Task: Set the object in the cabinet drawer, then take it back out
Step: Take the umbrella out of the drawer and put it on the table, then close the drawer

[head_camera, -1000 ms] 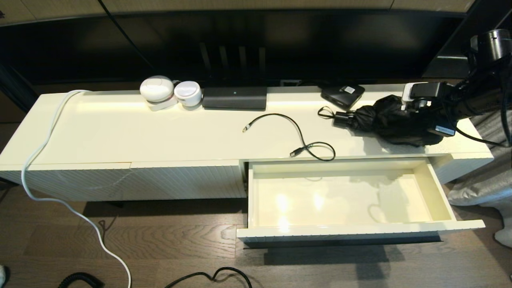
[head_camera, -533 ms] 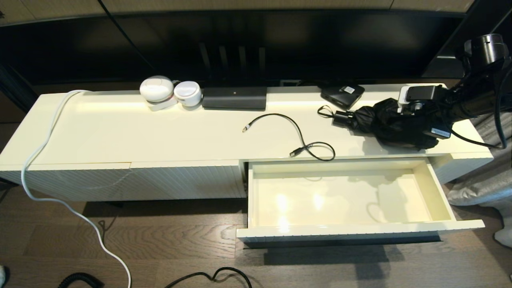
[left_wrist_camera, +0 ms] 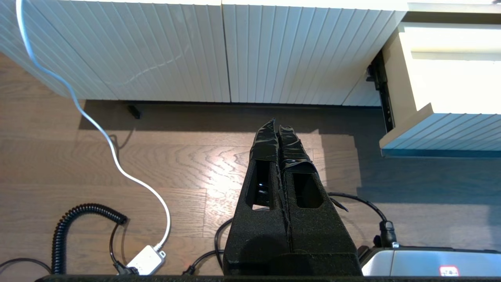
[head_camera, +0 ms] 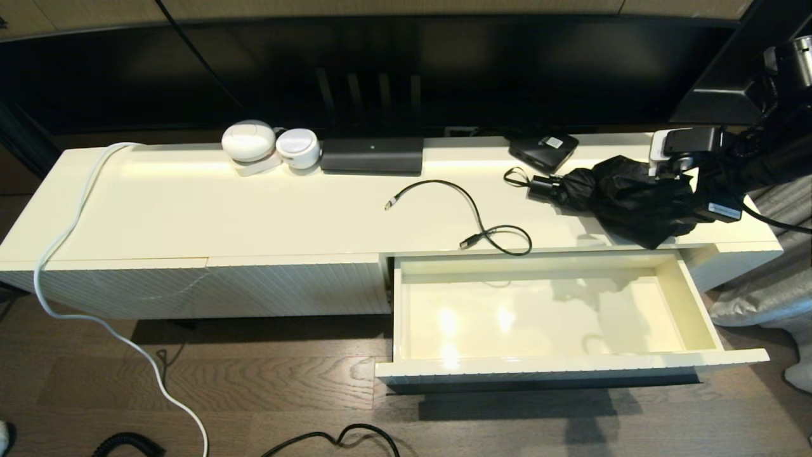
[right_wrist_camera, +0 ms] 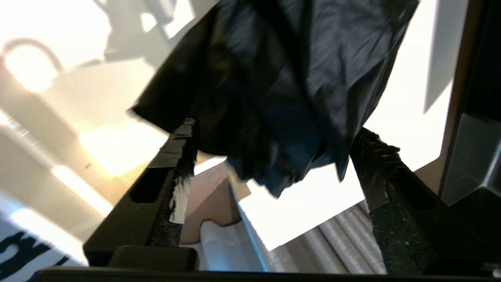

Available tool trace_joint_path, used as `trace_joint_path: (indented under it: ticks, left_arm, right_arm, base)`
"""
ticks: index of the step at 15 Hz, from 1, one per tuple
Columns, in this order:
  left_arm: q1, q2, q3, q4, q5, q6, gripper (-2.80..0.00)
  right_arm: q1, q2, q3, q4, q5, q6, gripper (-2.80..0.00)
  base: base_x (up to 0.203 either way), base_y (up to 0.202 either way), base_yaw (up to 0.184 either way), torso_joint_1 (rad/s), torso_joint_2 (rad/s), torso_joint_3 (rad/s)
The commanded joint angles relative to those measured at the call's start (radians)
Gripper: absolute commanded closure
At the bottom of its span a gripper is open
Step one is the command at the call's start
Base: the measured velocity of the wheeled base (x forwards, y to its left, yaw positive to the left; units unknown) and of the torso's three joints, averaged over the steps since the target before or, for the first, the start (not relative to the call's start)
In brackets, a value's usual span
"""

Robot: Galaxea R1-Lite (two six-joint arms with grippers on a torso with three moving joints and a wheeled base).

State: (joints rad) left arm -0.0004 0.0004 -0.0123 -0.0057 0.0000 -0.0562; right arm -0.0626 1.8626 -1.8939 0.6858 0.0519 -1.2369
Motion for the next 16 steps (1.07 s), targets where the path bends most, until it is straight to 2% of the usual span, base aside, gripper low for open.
trace_joint_path:
  ticks: [1, 5, 7, 10, 11, 16]
  left_arm:
    - [-0.001, 0.001, 0.0, 0.0, 0.0, -0.001, 0.0]
    - [0.0, 0.001, 0.0, 0.0, 0.0, -0.001, 0.0]
    - [0.0, 0.001, 0.0, 0.0, -0.001, -0.001, 0.0]
    - [0.0, 0.001, 0.0, 0.0, 0.0, -0.001, 0.0]
    - [0.0, 0.001, 0.0, 0.0, 0.0, -0.001, 0.0]
    - [-0.001, 0.001, 0.0, 0.0, 0.0, -0.001, 0.0]
  right_arm:
    - [0.0, -0.101, 0.035, 0.047, 0.001, -0.01, -2.8]
    - [0.001, -0.24, 0.18, 0.07, 0.012, -0.024, -2.8]
    - [0.008, -0.348, 0.35, 0.07, 0.023, -0.031, -2.8]
    - [0.017, -0.462, 0.526, 0.066, 0.055, -0.036, -2.8]
    - [0.028, -0.488, 0.566, 0.063, 0.063, -0.035, 0.0]
    - [0.101, -0.566, 0.742, 0.058, 0.085, -0.01, 0.0]
  base:
    - [0.0, 0.0, 0.0, 0.0, 0.0, 0.0]
    - [0.0, 0.0, 0.0, 0.0, 0.0, 0.0]
    - [0.0, 0.0, 0.0, 0.0, 0.0, 0.0]
    - [0.0, 0.0, 0.0, 0.0, 0.0, 0.0]
    - [0.0, 0.0, 0.0, 0.0, 0.0, 0.0]
    - [0.0, 0.0, 0.0, 0.0, 0.0, 0.0]
